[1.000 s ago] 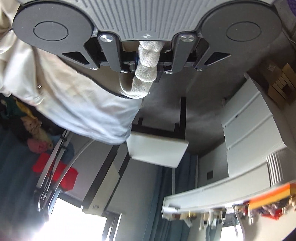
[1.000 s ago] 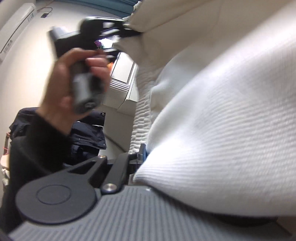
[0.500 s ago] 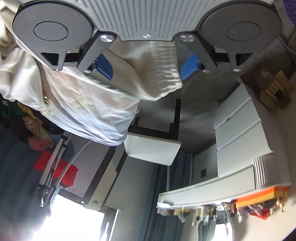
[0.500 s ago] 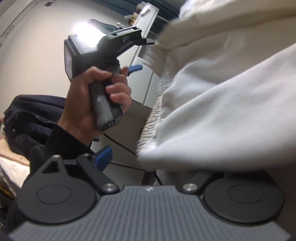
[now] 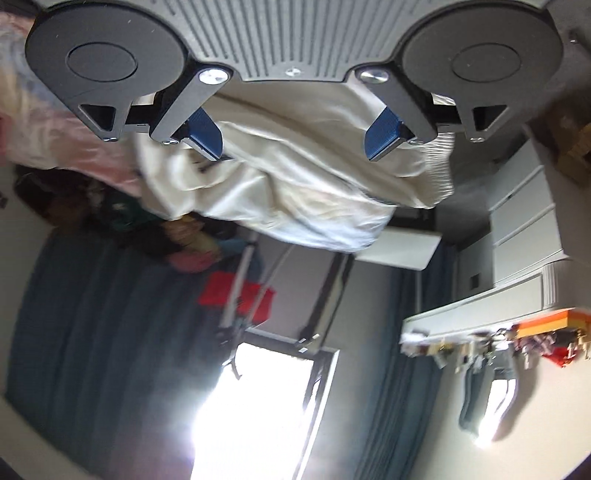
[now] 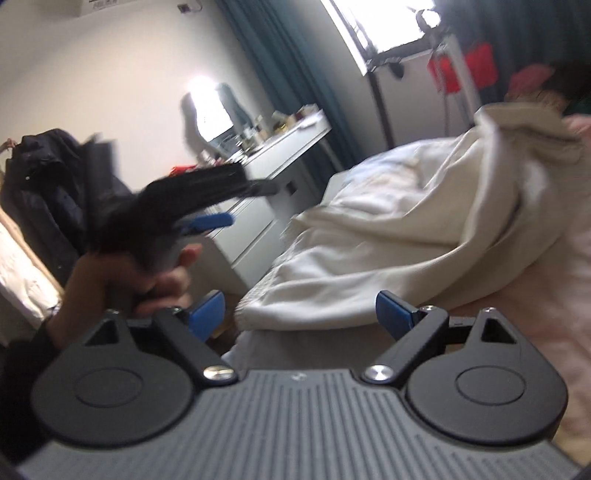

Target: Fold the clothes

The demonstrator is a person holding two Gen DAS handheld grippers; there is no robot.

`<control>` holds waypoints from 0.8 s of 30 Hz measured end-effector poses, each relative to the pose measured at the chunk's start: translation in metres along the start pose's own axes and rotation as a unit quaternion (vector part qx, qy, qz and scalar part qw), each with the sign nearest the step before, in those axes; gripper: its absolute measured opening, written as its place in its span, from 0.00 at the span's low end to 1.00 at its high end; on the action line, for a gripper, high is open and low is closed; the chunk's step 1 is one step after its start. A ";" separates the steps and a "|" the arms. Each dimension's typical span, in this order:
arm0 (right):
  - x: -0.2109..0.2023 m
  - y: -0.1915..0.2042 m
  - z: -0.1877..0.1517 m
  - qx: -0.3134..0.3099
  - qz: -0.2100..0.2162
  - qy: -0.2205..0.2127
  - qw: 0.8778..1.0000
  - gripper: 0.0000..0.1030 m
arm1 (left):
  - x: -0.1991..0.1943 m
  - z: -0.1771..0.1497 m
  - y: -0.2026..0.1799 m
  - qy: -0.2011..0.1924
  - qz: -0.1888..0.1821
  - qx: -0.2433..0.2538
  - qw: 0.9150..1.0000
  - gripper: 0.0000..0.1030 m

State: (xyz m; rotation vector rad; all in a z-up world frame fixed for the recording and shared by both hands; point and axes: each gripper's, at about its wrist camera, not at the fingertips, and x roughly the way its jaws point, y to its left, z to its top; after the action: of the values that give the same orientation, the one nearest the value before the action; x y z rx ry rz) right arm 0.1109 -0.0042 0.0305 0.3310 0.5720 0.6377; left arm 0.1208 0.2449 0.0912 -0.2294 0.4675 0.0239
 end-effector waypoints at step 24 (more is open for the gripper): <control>-0.088 -0.140 -0.045 -0.085 -0.191 -0.170 0.963 0.88 | -0.007 -0.143 -0.120 -0.026 -0.013 0.046 0.999 0.86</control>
State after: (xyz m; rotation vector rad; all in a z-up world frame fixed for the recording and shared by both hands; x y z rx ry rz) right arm 0.0913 -0.1611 -0.0342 0.1556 0.2367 0.2435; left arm 0.0600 0.0964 -0.0041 -0.1444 0.4123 -0.0178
